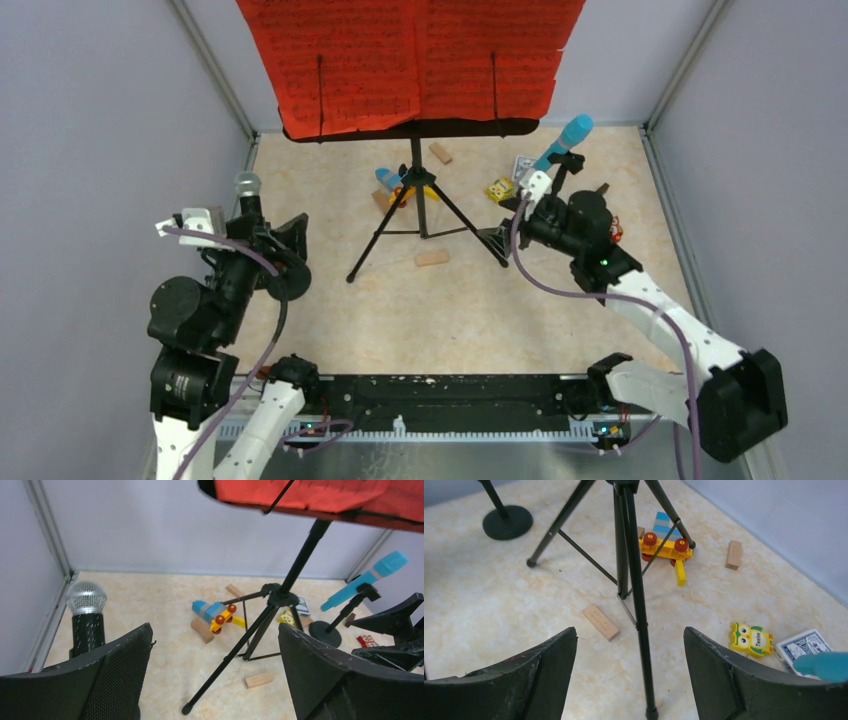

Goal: Pack up the instrument practice props

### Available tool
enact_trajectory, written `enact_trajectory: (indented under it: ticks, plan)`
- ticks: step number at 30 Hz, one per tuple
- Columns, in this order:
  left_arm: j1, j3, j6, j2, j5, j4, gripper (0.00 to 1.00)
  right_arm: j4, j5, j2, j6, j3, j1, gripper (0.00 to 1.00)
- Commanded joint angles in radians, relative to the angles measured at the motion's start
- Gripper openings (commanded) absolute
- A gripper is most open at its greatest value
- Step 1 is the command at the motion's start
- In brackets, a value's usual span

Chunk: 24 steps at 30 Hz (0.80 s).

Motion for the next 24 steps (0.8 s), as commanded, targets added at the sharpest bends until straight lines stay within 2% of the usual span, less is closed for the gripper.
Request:
enact_trajectory:
  ticks: [1,5,9,15,20,24]
  plan:
    - [-0.005,0.121,0.023,0.113,0.126,0.027,0.99,-0.03,0.038,-0.197,0.211,-0.051,-0.006,0.77]
    - [-0.006,0.221,0.015,0.218,0.24,0.033,0.99,-0.141,0.114,-0.382,0.373,-0.019,-0.005,0.74]
    - [-0.008,0.332,0.011,0.346,0.35,0.05,0.99,-0.327,0.125,-0.453,0.488,0.117,-0.005,0.69]
    - [-0.008,0.468,0.01,0.474,0.435,0.077,0.99,-0.525,0.051,-0.392,0.516,0.377,-0.005,0.65]
    - [-0.007,0.525,0.003,0.518,0.445,0.082,0.99,-0.575,-0.054,-0.311,0.507,0.523,-0.005,0.65]
    - [-0.008,0.531,-0.018,0.524,0.457,0.091,0.99,-0.6,-0.041,-0.252,0.53,0.617,-0.005,0.64]
